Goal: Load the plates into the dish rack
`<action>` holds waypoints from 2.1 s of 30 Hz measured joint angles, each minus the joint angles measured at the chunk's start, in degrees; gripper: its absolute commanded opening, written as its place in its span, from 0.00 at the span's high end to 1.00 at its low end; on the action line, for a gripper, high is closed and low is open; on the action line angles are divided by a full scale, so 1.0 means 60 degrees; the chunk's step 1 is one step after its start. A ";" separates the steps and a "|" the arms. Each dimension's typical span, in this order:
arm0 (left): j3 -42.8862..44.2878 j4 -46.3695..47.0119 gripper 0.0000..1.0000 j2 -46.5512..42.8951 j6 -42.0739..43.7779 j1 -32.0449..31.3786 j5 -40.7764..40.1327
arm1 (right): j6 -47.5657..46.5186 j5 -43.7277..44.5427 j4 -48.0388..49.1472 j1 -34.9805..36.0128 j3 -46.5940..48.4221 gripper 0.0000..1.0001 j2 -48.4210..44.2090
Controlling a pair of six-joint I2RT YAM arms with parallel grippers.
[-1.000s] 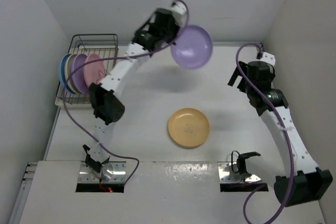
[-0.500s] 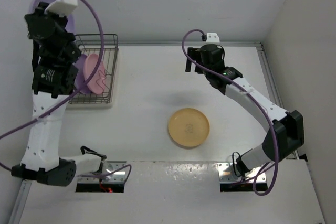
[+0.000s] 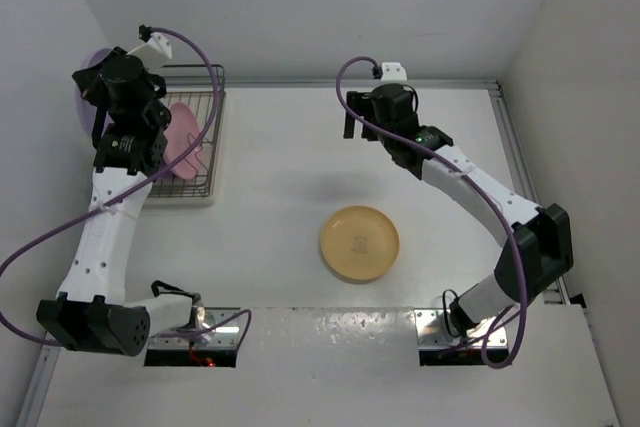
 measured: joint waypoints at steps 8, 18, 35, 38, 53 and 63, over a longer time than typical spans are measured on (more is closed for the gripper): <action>-0.0288 0.0131 1.00 0.0222 -0.0321 0.0058 0.0466 | 0.0036 0.0222 -0.0102 -0.0022 -0.0685 0.01 -0.0448; -0.1257 0.0776 1.00 0.0393 -0.0208 -0.0186 0.0594 | 0.0149 0.0353 -0.0120 -0.0259 -0.0914 0.01 -0.0732; -0.2167 0.1993 1.00 0.1614 0.0295 -0.1523 -0.1341 | 0.0153 0.0627 -0.0273 -0.0280 -0.1137 0.01 -0.1024; -0.2182 0.2065 1.00 0.1698 0.0313 -0.1333 -0.1588 | 0.0153 0.0703 -0.0284 -0.0277 -0.1137 0.01 -0.1067; -0.2605 0.2175 1.00 0.2164 -0.0273 -0.1428 -0.1978 | 0.0153 0.0761 -0.0288 -0.0277 -0.1144 0.01 -0.1104; -0.3129 0.3599 1.00 0.2692 0.0175 -0.1545 -0.2065 | 0.0149 0.1016 -0.0401 -0.0280 -0.1344 0.01 -0.1486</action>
